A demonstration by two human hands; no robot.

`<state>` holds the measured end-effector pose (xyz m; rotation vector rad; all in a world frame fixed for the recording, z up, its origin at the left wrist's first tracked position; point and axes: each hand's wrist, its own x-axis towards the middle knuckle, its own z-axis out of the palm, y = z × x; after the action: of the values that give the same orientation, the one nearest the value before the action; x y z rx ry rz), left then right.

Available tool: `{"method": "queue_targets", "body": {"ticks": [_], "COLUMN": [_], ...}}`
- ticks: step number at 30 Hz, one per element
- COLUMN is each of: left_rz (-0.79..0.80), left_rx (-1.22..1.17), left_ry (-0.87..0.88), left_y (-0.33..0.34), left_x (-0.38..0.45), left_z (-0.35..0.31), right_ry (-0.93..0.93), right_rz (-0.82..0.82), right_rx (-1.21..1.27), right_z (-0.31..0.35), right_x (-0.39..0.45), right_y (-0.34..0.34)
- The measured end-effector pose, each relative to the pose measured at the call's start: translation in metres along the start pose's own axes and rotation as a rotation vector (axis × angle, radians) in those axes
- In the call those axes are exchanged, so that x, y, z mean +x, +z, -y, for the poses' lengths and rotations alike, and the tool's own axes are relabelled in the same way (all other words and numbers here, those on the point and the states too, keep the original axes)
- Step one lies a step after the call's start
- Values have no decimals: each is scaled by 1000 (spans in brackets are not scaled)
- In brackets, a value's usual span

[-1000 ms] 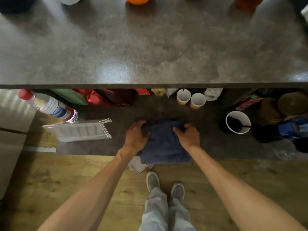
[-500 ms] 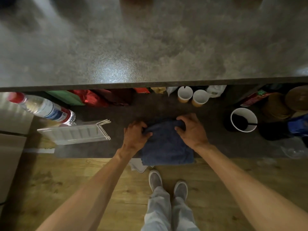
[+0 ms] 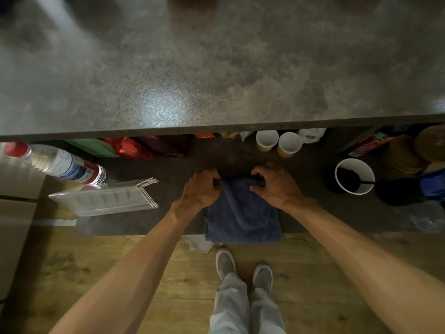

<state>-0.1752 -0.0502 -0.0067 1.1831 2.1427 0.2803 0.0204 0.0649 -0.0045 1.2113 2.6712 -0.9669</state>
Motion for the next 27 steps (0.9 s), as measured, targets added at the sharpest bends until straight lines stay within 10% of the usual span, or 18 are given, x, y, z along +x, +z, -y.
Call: {"method": "queue_targets", "body": {"ticks": [13, 27], "left_rz": [5, -133], "left_rx": [-17, -14], "left_ry": [11, 269], "left_y": [-4, -6], "left_x": [4, -108], "left_z": [-2, 1], "right_ry": [314, -45], "right_rz": [23, -153], "right_rx": [212, 119], "right_z": [-15, 6], "right_x": [2, -116], "right_y": [1, -31]}}
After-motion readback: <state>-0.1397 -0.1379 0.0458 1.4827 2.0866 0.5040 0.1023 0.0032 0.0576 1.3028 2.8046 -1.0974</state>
